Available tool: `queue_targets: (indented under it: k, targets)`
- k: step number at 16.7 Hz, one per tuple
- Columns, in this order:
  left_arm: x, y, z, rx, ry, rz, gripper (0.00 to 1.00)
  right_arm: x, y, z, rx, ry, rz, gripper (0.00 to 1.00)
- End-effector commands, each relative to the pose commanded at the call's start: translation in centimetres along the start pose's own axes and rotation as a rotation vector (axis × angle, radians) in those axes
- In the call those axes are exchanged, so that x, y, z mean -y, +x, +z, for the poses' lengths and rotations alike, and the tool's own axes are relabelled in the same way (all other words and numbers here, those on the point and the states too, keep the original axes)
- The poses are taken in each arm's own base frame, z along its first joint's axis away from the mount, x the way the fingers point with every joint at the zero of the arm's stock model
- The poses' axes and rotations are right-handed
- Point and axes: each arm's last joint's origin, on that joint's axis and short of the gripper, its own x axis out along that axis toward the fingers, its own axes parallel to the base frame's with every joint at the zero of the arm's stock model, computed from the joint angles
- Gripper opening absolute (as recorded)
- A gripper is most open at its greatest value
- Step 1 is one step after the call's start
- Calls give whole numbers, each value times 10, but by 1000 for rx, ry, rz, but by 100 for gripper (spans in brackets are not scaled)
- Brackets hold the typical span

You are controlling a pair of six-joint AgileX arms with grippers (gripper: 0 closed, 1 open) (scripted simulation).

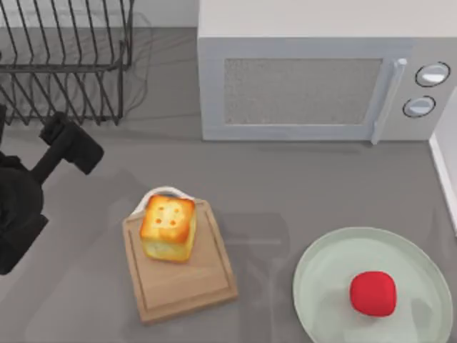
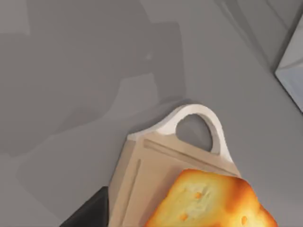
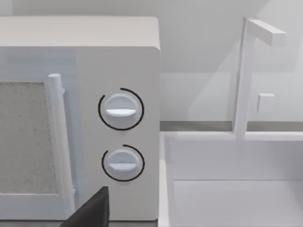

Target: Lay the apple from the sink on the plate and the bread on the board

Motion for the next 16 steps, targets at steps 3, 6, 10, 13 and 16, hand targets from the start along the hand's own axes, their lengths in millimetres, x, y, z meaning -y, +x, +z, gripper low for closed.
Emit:
queue_targets:
  k: [3,6,10,13,16]
  targets:
    - [-43,-22,-8,185,299,-130,100,0,0,0,0,0,0,100]
    - [-79,-29,-18,431,562,-199,100,0,0,0,0,0,0,100]
    - [-108,-26,-26,736,787,-200,100,0,0,0,0,0,0,100]
    - [-117,-23,-28,870,864,-179,100,0,0,0,0,0,0,100]
    - [-118,-22,-28,895,877,-174,100,0,0,0,0,0,0,100]
